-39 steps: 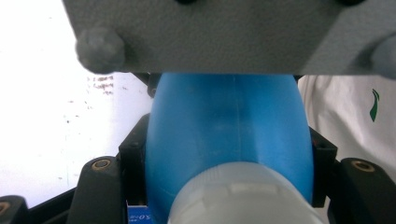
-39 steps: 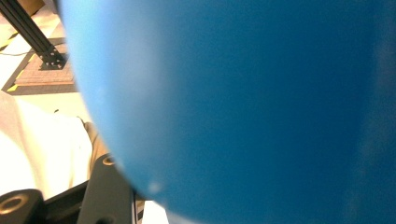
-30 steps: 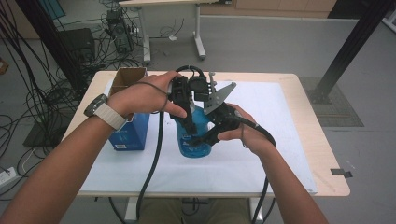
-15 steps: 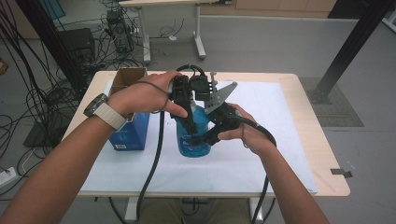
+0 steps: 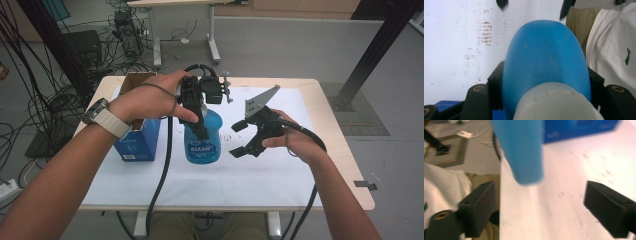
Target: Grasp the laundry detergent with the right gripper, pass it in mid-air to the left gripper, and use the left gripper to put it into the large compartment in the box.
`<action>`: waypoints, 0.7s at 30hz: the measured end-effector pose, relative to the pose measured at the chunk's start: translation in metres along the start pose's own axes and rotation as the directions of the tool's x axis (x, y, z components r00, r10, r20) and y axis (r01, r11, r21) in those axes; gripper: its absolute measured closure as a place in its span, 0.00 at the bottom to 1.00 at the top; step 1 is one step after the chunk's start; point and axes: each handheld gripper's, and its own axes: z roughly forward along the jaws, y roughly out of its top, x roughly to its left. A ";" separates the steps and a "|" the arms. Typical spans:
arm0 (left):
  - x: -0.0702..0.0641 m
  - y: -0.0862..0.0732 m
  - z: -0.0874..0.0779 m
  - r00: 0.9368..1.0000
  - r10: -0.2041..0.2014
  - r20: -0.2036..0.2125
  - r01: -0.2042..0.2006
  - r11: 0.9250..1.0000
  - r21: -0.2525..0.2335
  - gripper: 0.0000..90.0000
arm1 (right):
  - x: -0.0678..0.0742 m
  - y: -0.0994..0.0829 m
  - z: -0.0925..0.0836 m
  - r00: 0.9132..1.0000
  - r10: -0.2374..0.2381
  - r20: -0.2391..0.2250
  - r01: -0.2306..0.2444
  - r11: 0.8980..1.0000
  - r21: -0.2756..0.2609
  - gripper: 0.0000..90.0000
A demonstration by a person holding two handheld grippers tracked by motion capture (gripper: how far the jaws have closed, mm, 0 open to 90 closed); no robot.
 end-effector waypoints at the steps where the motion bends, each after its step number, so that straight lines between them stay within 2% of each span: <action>1: 0.000 0.000 -0.001 1.000 -0.012 -0.002 0.012 1.000 -0.001 0.42 | -0.001 -0.002 -0.003 1.000 0.012 0.014 -0.012 1.000 0.012 0.08; 4: 0.001 0.000 -0.006 0.999 -0.042 -0.018 0.042 0.999 0.003 0.42 | -0.004 -0.009 -0.018 0.998 0.028 0.061 -0.032 0.997 0.072 0.08; 6: 0.001 0.000 -0.010 0.998 -0.049 -0.035 0.049 0.999 0.001 0.42 | -0.006 -0.012 -0.025 0.997 0.036 0.075 -0.043 0.994 0.101 0.07; 9: 0.001 -0.001 -0.013 0.997 -0.069 -0.047 0.069 0.998 0.003 0.42 | -0.010 -0.017 -0.036 0.993 0.030 0.117 -0.051 0.982 0.179 0.05; 11: 0.001 -0.002 -0.015 0.995 -0.084 -0.055 0.084 0.996 0.006 0.42 | -0.012 -0.020 -0.041 0.991 0.037 0.130 -0.064 0.976 0.206 0.04; 15: 0.004 -0.004 -0.019 0.991 -0.119 -0.066 0.120 0.993 0.011 0.42 | -0.015 -0.024 -0.051 0.988 0.052 0.142 -0.083 0.971 0.226 0.04; 18: 0.005 -0.004 -0.023 0.984 -0.160 -0.073 0.163 0.986 0.027 0.42 | -0.017 -0.025 -0.055 0.986 0.060 0.153 -0.096 0.966 0.241 0.04; 21: 0.007 -0.004 -0.027 0.974 -0.210 -0.087 0.214 0.977 0.028 0.42 | -0.020 -0.028 -0.058 0.985 0.065 0.163 -0.107 0.957 0.268 0.04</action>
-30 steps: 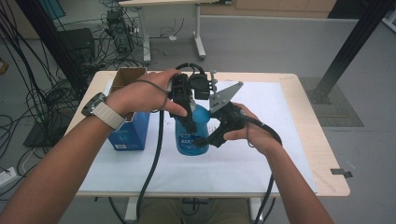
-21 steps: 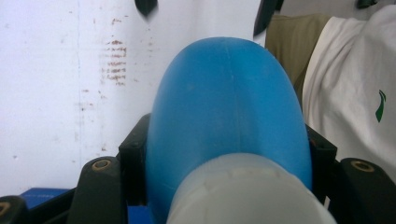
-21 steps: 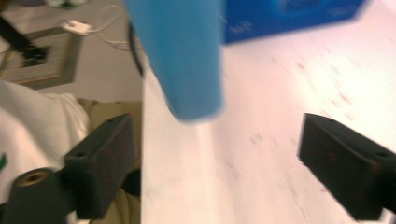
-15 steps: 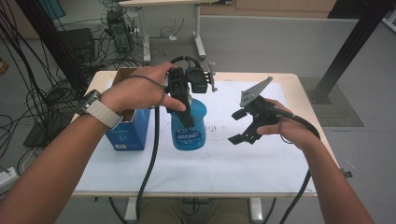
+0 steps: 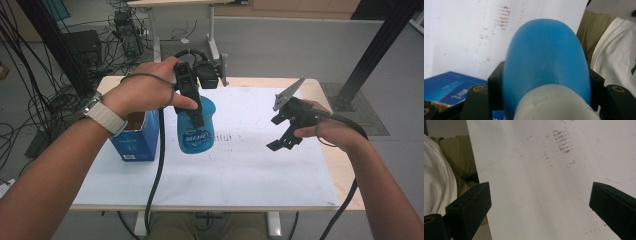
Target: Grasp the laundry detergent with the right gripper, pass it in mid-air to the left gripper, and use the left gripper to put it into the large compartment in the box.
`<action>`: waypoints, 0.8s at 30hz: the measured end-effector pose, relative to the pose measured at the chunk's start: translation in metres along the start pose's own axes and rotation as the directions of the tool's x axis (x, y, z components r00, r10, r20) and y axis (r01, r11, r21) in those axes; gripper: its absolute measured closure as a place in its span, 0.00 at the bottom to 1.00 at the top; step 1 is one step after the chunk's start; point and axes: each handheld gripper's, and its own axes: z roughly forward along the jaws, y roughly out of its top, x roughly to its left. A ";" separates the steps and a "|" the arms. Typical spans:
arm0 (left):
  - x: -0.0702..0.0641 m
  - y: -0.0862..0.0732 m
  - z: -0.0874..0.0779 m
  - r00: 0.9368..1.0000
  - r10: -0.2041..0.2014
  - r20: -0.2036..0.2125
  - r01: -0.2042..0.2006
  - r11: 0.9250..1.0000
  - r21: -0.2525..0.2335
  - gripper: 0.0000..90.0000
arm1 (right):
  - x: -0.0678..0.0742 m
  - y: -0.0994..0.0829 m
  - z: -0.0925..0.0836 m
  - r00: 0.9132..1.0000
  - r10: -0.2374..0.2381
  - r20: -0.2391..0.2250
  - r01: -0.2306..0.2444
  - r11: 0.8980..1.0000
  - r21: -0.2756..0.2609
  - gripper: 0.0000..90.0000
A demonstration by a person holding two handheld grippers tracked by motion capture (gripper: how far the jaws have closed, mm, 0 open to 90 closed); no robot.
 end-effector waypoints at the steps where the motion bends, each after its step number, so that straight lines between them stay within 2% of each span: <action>1: 0.001 0.000 -0.002 1.000 -0.016 -0.007 0.016 1.000 0.000 0.42 | -0.001 -0.001 0.000 1.000 0.002 0.002 -0.002 1.000 0.006 0.05; 5: 0.006 -0.001 -0.010 0.996 -0.077 -0.037 0.077 0.997 -0.019 0.42 | -0.005 -0.004 -0.003 1.000 0.011 0.009 -0.011 1.000 0.013 0.05; 6: 0.009 -0.002 -0.013 0.993 -0.110 -0.046 0.109 0.994 -0.022 0.42 | -0.006 -0.005 -0.005 1.000 0.012 0.011 -0.012 1.000 0.012 0.05; 11: 0.012 -0.003 -0.020 0.988 -0.148 -0.055 0.147 0.989 -0.022 0.42 | -0.009 -0.005 -0.007 1.000 0.010 0.021 -0.010 1.000 0.013 0.05; 16: 0.014 -0.003 -0.026 0.979 -0.192 -0.065 0.190 0.981 -0.027 0.42 | -0.011 -0.004 -0.009 1.000 0.008 0.023 -0.009 1.000 0.022 0.06; 20: 0.018 -0.005 -0.031 0.969 -0.236 -0.074 0.234 0.972 -0.036 0.42 | -0.012 -0.004 -0.012 1.000 -0.001 0.030 0.000 1.000 0.031 0.06; 24: 0.022 -0.009 -0.036 0.954 -0.290 -0.079 0.287 0.957 -0.054 0.42 | -0.012 -0.004 -0.014 0.999 -0.005 0.034 0.004 0.999 0.034 0.06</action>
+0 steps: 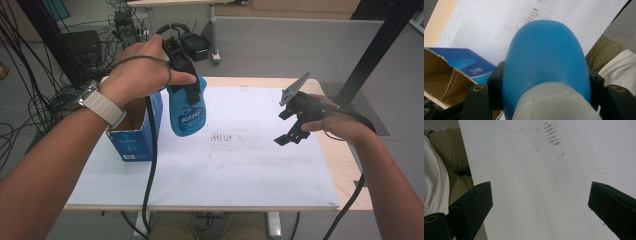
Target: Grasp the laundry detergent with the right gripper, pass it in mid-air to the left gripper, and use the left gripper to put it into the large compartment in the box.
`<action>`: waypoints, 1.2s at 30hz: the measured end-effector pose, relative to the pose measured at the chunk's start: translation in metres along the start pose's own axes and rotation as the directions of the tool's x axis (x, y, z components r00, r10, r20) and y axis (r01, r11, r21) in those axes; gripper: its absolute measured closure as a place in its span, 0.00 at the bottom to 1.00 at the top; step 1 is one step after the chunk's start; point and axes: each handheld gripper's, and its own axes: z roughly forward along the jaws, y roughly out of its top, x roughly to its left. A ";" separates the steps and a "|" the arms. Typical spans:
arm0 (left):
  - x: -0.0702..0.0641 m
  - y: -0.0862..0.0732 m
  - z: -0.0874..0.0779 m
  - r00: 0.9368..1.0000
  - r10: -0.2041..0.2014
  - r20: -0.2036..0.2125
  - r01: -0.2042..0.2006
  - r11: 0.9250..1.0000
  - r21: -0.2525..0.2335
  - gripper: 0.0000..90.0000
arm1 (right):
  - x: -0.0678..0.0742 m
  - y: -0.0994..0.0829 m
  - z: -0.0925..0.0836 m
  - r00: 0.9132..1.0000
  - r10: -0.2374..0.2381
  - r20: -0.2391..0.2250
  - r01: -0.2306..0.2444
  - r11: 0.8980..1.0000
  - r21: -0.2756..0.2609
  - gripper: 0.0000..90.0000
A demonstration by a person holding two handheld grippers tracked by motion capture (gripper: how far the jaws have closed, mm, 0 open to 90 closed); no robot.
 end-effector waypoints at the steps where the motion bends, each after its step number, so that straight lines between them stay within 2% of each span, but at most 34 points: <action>1: 0.001 0.000 -0.001 1.000 -0.009 -0.003 0.009 1.000 0.003 0.42 | 0.000 0.000 0.000 1.000 0.000 0.002 0.000 1.000 -0.001 0.06; 5: 0.006 0.000 -0.007 0.998 -0.060 -0.018 0.060 0.998 -0.002 0.42 | -0.002 0.000 -0.001 1.000 0.000 0.004 0.000 1.000 0.000 0.06; 9: 0.012 -0.001 -0.011 0.993 -0.113 -0.035 0.113 0.994 -0.003 0.42 | -0.003 0.000 -0.001 1.000 0.001 0.005 -0.001 1.000 0.001 0.06; 12: 0.017 -0.002 -0.015 0.985 -0.163 -0.049 0.162 0.987 -0.006 0.42 | -0.004 0.000 -0.001 1.000 0.005 0.008 -0.005 1.000 0.000 0.06; 17: 0.026 -0.004 -0.021 0.975 -0.216 -0.062 0.216 0.976 -0.007 0.42 | -0.005 -0.001 0.000 1.000 0.008 0.007 -0.008 1.000 -0.004 0.06; 22: 0.035 -0.008 -0.025 0.955 -0.288 -0.070 0.288 0.958 -0.016 0.42 | -0.007 0.000 0.002 1.000 0.013 0.010 -0.013 1.000 -0.003 0.06; 25: 0.042 -0.012 -0.029 0.932 -0.354 -0.080 0.352 0.935 -0.031 0.42 | -0.007 0.000 0.002 1.000 0.011 0.011 -0.011 1.000 -0.004 0.06; 26: 0.043 -0.013 -0.029 0.926 -0.369 -0.081 0.367 0.930 -0.040 0.42 | -0.007 0.000 0.002 1.000 0.010 0.012 -0.010 1.000 -0.006 0.06; 33: 0.059 -0.024 -0.038 0.891 -0.444 -0.101 0.441 0.896 -0.050 0.42 | -0.010 0.002 0.003 1.000 0.016 0.017 -0.016 1.000 -0.003 0.06; 34: 0.061 -0.026 -0.039 0.891 -0.442 -0.105 0.440 0.897 -0.041 0.42 | -0.010 0.003 0.003 1.000 0.015 0.018 -0.015 1.000 -0.003 0.06; 35: 0.062 -0.027 -0.039 0.885 -0.454 -0.105 0.451 0.891 -0.046 0.42 | -0.011 0.003 0.003 1.000 0.014 0.018 -0.014 1.000 -0.003 0.06; 36: 0.064 -0.028 -0.040 0.885 -0.453 -0.108 0.451 0.891 -0.042 0.42 | -0.011 0.003 0.004 1.000 0.018 0.017 -0.018 1.000 -0.006 0.06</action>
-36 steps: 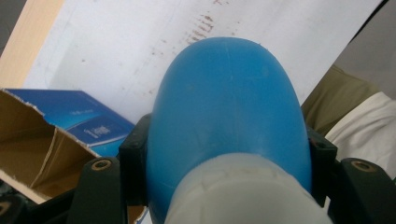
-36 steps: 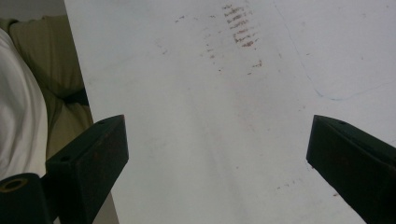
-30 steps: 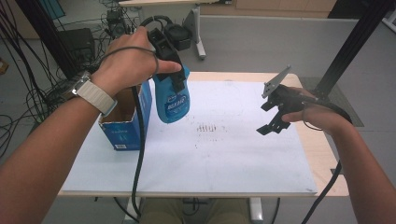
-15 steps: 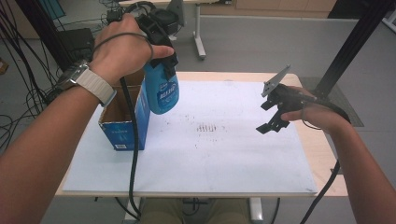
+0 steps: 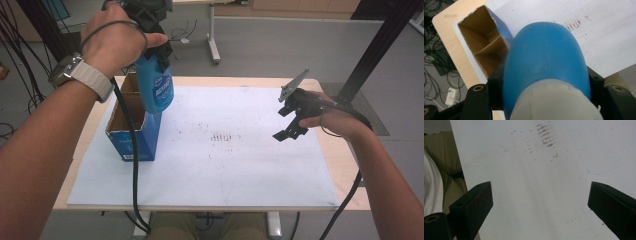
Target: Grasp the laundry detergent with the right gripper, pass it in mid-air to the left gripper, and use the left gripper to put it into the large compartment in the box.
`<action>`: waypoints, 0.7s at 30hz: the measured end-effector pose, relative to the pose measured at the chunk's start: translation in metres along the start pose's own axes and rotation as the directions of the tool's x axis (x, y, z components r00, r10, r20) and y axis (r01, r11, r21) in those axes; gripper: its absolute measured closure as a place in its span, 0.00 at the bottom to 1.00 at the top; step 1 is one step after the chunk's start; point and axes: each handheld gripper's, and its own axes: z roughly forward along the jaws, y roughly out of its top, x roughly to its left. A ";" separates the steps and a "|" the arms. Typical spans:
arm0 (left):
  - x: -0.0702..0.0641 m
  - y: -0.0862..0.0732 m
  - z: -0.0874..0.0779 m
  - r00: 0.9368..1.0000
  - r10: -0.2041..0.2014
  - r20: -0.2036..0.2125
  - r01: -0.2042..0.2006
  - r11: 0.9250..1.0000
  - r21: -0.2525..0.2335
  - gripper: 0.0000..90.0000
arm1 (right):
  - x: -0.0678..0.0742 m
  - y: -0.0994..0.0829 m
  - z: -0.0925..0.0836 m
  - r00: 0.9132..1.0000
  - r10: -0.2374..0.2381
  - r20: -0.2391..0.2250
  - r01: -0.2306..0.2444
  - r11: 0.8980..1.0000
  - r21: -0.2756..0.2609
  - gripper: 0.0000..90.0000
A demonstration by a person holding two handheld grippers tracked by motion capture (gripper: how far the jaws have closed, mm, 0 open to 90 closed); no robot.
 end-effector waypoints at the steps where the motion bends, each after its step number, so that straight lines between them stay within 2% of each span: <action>1: 0.001 0.000 0.000 1.000 -0.017 0.000 0.017 1.000 -0.004 0.42 | 0.000 0.000 0.000 1.000 -0.003 0.002 0.003 1.000 0.004 0.06; 8: 0.015 -0.003 0.000 0.998 -0.061 -0.010 0.061 0.998 0.014 0.42 | -0.001 0.001 0.002 1.000 -0.006 -0.002 0.006 1.000 0.003 0.07; 12: 0.023 -0.004 0.001 0.996 -0.092 -0.014 0.092 0.996 0.009 0.42 | -0.002 0.000 0.003 1.000 -0.003 -0.001 0.003 1.000 0.003 0.07; 21: 0.040 -0.008 0.002 0.984 -0.178 -0.027 0.179 0.984 0.011 0.42 | -0.002 -0.002 0.005 1.000 0.004 -0.006 -0.004 1.000 0.001 0.07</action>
